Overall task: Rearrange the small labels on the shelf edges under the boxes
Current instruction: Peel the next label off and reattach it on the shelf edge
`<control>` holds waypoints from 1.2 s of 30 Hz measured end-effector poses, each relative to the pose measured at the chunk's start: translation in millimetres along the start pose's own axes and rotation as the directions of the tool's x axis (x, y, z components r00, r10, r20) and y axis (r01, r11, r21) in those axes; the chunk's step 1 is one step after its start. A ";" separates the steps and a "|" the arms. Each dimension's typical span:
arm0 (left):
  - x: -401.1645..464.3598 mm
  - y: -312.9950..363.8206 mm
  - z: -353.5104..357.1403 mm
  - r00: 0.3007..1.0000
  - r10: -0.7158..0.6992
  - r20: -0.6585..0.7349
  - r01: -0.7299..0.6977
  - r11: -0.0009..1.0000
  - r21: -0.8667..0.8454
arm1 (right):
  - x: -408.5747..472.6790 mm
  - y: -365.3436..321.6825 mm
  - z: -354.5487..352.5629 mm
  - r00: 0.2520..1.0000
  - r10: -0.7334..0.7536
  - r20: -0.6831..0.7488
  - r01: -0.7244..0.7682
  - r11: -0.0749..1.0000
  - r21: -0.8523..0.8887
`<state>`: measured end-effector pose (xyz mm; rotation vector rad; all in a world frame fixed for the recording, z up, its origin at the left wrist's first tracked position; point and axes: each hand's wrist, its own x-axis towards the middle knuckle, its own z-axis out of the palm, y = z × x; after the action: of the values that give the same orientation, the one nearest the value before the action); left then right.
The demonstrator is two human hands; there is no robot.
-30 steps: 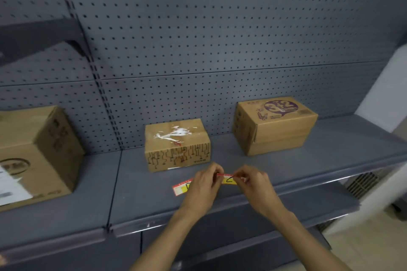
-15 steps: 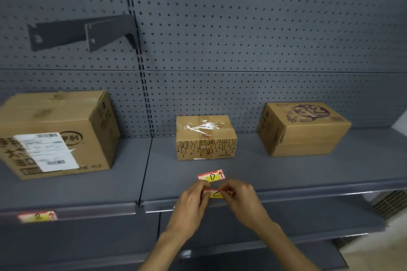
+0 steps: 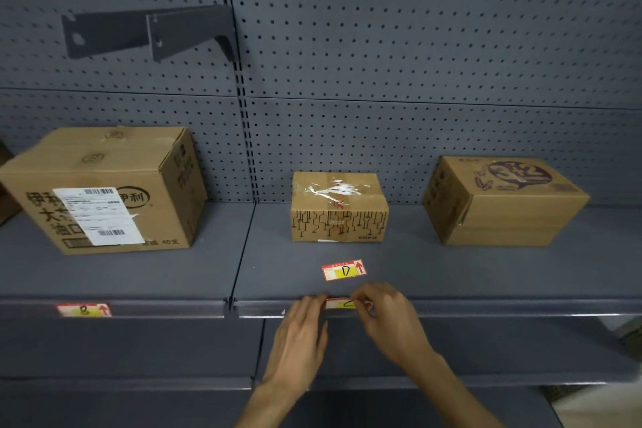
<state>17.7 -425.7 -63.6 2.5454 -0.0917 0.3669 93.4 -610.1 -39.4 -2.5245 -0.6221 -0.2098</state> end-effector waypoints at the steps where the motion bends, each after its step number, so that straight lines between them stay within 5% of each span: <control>1: -0.7 -0.6 -0.2 1.000 0.007 -0.003 -0.007 1.000 0.025 | -0.6 1.0 0.8 1.000 0.003 -0.003 -0.003 1.000 0.000; 17: -9.4 -8.3 19.0 0.999 0.053 -0.013 -0.045 0.939 0.342 | -0.8 7.2 0.0 1.000 -0.006 -0.011 0.007 1.000 0.023; 24: -4.4 -12.6 19.1 1.000 0.001 0.014 -0.005 0.960 0.281 | 0.3 5.3 -3.1 1.000 0.010 -0.017 -0.008 0.997 0.073; 36: 9.3 -7.1 -2.3 0.997 -0.002 -0.071 -0.003 0.998 -0.060 | 4.9 0.2 -2.9 0.999 -0.030 -0.013 0.031 0.994 0.104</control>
<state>27.1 -418.4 -62.9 2.4709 -0.0755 0.4475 97.7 -609.9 -35.7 -2.4136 -0.6505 -0.1972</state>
